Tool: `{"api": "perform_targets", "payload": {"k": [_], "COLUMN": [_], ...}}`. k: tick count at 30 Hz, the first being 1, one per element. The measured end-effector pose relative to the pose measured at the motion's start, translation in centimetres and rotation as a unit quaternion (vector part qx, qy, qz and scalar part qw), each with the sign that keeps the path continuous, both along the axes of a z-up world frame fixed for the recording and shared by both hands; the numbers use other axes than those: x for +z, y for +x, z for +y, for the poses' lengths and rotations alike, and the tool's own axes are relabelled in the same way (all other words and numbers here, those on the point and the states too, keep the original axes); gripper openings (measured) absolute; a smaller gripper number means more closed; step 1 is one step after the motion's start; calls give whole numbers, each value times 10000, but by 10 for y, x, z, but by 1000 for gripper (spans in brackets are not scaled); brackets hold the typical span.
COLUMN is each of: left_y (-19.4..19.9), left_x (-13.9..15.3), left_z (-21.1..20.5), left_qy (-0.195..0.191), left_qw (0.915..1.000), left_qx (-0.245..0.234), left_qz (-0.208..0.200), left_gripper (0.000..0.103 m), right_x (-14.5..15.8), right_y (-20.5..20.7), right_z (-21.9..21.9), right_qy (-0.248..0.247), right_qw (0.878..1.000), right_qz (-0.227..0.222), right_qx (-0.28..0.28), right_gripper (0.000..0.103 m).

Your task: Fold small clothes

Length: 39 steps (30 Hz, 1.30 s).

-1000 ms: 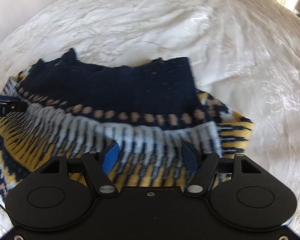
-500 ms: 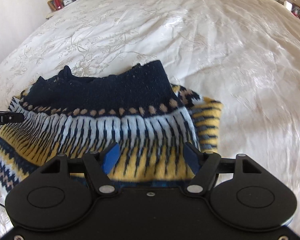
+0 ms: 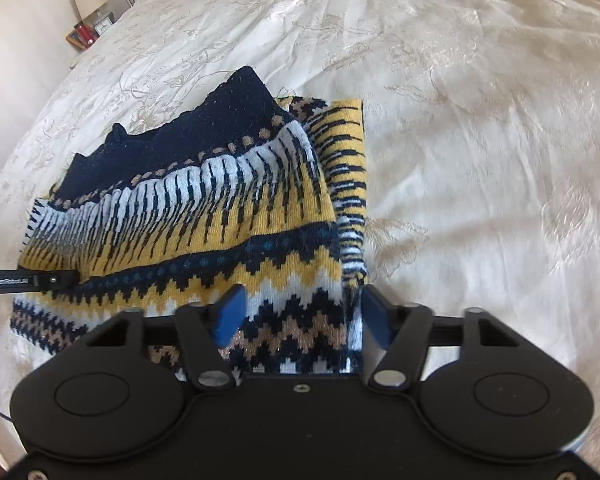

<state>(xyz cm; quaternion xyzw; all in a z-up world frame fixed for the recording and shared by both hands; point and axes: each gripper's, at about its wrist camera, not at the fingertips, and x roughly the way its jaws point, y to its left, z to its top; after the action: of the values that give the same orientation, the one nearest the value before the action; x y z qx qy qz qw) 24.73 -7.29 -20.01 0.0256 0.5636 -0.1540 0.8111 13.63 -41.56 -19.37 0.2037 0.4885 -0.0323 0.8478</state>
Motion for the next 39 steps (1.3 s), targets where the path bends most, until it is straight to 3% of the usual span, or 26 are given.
{"api": "perform_targets", "payload": {"k": [2,3,4,8,13,18,20,22,31,39], "left_y": [0,-1,-1,-3,-2,-4,-3,2,31,40], "left_x": [0,0,0,-2,0,21,26,27,-2,-15], "left_z": [-1,-2,-3,-3,-3,-3,-10,-19,-44,-52], "left_qy": [58,86,105,147,218,-8,-36,-44,308,470], "left_qw": [10000,10000,9999,9998,9997,9996,9995,9995,9994,9988], "left_qx": [-11,-16,-13,14,-89,148,131,80,83,38], "left_qz": [-15,-38,-58,-114,-102,-237,-300,-303,-136,-139], "left_gripper": [38,38,38,38,39,39,39,39,40,51], "right_x": [-3,-4,-3,9,-9,3,5,6,1,-27], "right_y": [-2,-3,-4,-11,-14,-17,-19,-20,-6,23], "right_z": [-3,-4,-4,-2,-12,-16,-21,-26,-46,-52], "right_qy": [130,202,231,64,33,218,305,358,781,1452], "right_qw": [9999,9997,9996,9997,9986,9996,9995,9993,9967,9894], "right_qz": [94,144,157,175,532,152,28,-71,-161,-3], "right_qx": [-32,-10,27,179,-20,-1,-6,-43,-135,-36], "right_gripper": [28,17,12,11,11,23,59,73,81,87]}}
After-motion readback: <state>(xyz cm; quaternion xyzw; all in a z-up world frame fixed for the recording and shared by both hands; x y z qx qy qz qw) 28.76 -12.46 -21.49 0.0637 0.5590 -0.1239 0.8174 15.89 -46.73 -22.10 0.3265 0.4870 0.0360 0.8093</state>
